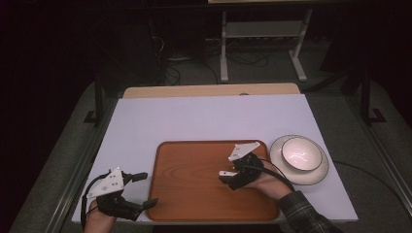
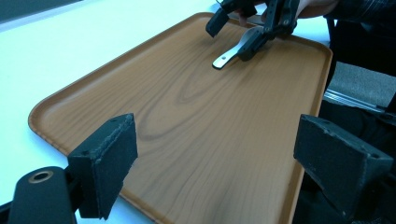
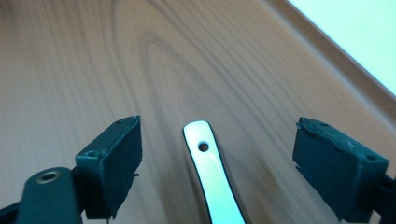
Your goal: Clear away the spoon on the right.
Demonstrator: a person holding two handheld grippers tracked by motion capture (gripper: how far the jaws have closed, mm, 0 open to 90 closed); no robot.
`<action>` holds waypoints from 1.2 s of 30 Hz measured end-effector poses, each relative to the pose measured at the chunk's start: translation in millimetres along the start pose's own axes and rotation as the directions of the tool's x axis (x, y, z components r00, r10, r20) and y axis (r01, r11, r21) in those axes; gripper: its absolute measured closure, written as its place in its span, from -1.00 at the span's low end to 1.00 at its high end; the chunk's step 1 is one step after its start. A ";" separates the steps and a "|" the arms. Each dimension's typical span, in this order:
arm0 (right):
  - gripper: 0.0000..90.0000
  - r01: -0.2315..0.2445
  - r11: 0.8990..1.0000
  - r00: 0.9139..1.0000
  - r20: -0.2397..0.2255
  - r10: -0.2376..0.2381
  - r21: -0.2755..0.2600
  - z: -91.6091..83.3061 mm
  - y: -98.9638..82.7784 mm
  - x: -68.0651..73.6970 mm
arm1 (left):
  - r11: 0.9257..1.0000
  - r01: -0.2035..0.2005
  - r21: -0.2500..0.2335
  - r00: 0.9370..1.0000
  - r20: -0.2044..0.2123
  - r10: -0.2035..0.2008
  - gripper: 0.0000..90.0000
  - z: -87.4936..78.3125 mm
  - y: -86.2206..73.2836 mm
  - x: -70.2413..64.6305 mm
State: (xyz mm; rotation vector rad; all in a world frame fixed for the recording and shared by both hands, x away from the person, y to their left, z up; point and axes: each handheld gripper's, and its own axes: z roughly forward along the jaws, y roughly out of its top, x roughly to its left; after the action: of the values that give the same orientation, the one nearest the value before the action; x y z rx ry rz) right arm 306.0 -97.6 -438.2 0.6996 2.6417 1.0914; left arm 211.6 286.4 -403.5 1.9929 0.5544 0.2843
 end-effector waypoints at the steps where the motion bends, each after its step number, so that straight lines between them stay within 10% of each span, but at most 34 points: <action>1: -0.67 0.000 1.000 1.000 -0.001 0.000 -0.008 -1.6 0.4 0.3 | 1.000 -0.001 0.000 1.000 0.000 0.001 -0.71 -0.1 0.1 0.0; 17: -0.69 -0.012 0.988 1.000 0.010 0.013 -0.151 -44.2 -0.5 4.2 | 1.000 0.002 -0.005 1.000 0.006 -0.002 -0.71 -0.2 0.9 -0.8; 36: -0.71 -0.066 0.945 0.996 0.041 0.084 -0.319 -104.1 -35.8 4.3 | 1.000 0.002 -0.001 1.000 0.005 -0.002 -0.71 0.1 1.0 -0.8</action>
State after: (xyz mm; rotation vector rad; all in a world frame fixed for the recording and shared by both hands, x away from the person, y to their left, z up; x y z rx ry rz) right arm 253.1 -181.3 -389.8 0.7523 2.3315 1.4534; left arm 211.2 285.5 -402.6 1.9915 0.5524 0.2783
